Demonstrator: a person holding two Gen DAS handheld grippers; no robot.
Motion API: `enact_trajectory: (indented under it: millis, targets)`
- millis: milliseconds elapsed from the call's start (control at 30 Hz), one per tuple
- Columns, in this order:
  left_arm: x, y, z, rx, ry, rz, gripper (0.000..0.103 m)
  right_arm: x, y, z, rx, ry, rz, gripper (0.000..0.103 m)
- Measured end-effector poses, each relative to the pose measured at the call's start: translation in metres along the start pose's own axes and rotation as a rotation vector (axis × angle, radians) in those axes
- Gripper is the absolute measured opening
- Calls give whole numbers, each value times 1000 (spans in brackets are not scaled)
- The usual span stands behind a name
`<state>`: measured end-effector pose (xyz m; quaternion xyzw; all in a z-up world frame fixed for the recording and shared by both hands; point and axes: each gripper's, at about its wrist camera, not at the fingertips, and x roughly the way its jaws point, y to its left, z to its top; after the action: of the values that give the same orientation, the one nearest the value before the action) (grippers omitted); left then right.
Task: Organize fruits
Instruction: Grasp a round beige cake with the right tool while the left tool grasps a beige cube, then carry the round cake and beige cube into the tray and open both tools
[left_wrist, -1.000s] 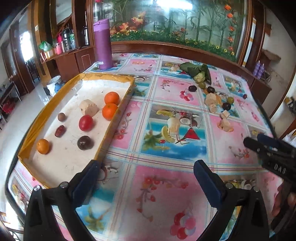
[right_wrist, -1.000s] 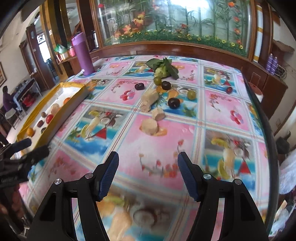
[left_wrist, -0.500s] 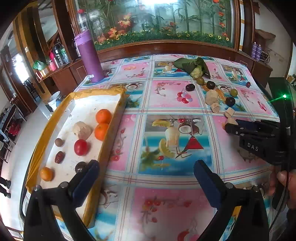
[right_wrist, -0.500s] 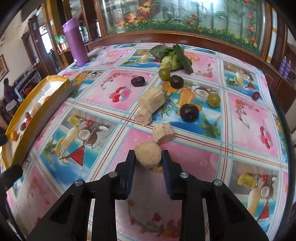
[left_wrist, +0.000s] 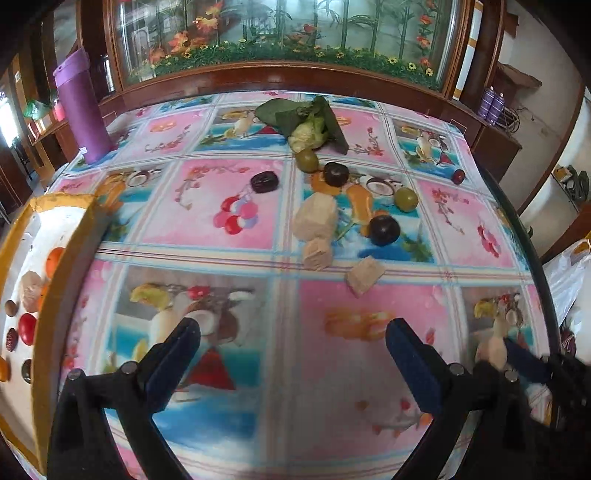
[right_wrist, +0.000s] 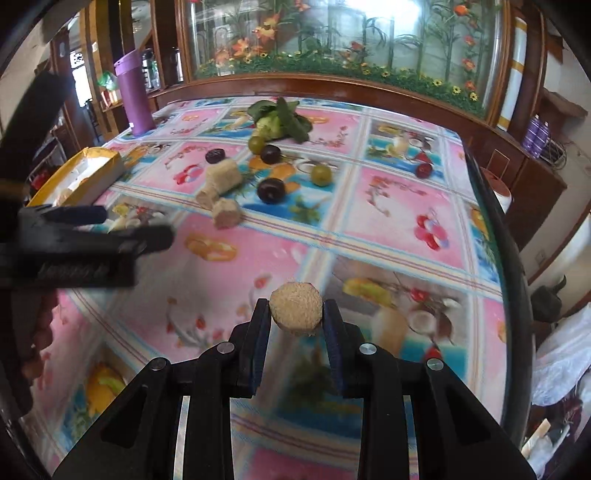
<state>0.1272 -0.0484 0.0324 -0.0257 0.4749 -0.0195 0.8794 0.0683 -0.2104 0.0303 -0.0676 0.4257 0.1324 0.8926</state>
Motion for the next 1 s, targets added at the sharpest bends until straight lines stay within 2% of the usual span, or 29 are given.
enact_trajectory:
  millis: [167,233,267,367,400,433,500,667,1000]
  targets:
    - [24,-25,15,-68,22,5,92,-6,-17,-10,36,3,19,28]
    - [34,-29,18,-80,36,9,82,-6,-22,-12,50,3,30,28]
    - [36,-32,19,-75,33,24,82,-6,-24,-12,56,2,33,28]
    - [33,-36,18,-49,9,37,54,-7,-28,-13,66,-1,42,28]
    - [31,-33,17,-56,11,5,38,-7,-29,-13,66,-6,44,28]
    - [29,-28,15,-68,16,-29,27,-8,-29,-13,66,-11,45,28]
    - [25,-18,10,-82,27,-91,28,-11,-29,-14,65,-22,46,28]
    - [6,9,-12,-79,34,-183,28,-15,-23,-15,62,-33,46,28]
    - [-42,58,-65,-2,14,-179,28,-27,9,-26,19,-25,51,28]
